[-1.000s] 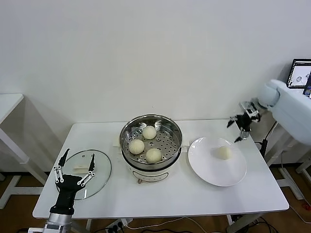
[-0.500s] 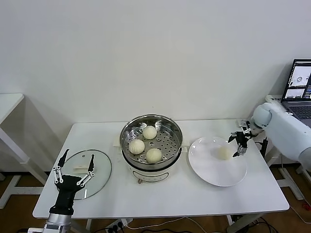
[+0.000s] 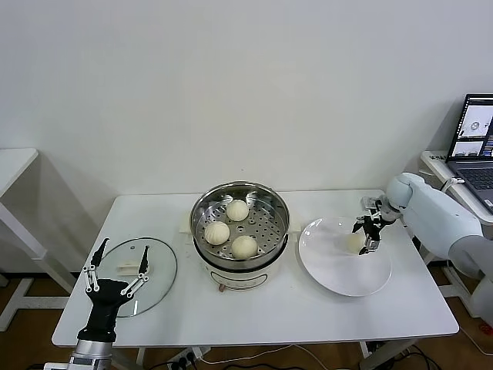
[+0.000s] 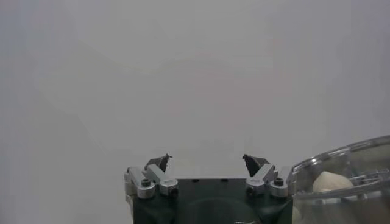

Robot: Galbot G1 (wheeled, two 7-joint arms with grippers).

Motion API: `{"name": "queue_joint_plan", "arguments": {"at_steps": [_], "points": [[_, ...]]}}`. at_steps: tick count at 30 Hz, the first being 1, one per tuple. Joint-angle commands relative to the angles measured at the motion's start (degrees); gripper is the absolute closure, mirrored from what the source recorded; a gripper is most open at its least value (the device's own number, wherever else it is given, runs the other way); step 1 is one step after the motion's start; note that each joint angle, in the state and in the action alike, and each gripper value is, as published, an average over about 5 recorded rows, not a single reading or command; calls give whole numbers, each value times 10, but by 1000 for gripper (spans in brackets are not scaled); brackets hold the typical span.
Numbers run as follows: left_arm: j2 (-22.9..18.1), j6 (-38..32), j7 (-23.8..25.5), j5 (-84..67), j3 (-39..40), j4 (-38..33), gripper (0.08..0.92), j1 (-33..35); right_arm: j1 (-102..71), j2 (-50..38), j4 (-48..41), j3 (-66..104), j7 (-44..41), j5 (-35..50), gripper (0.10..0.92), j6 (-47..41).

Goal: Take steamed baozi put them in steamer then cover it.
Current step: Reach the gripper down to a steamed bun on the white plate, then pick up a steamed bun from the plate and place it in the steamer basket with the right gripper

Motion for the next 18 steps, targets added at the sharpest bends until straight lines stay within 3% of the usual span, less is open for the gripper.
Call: {"name": "queue_joint_plan", "arguments": {"at_steps": [1, 8, 13, 18], "points": [[0, -1, 0, 0, 1, 2, 177, -1, -6, 15, -17, 5, 4, -20, 228, 5], [0, -1, 0, 0, 2, 4, 177, -2, 12, 10, -4, 0, -4, -20, 331, 10], [0, -1, 0, 0, 3, 4, 177, -4, 71, -8, 48, -24, -56, -5, 368, 10], [2, 0, -1, 0, 5, 4, 177, -6, 188, -26, 151, -118, -148, 94, 370, -21]]}}
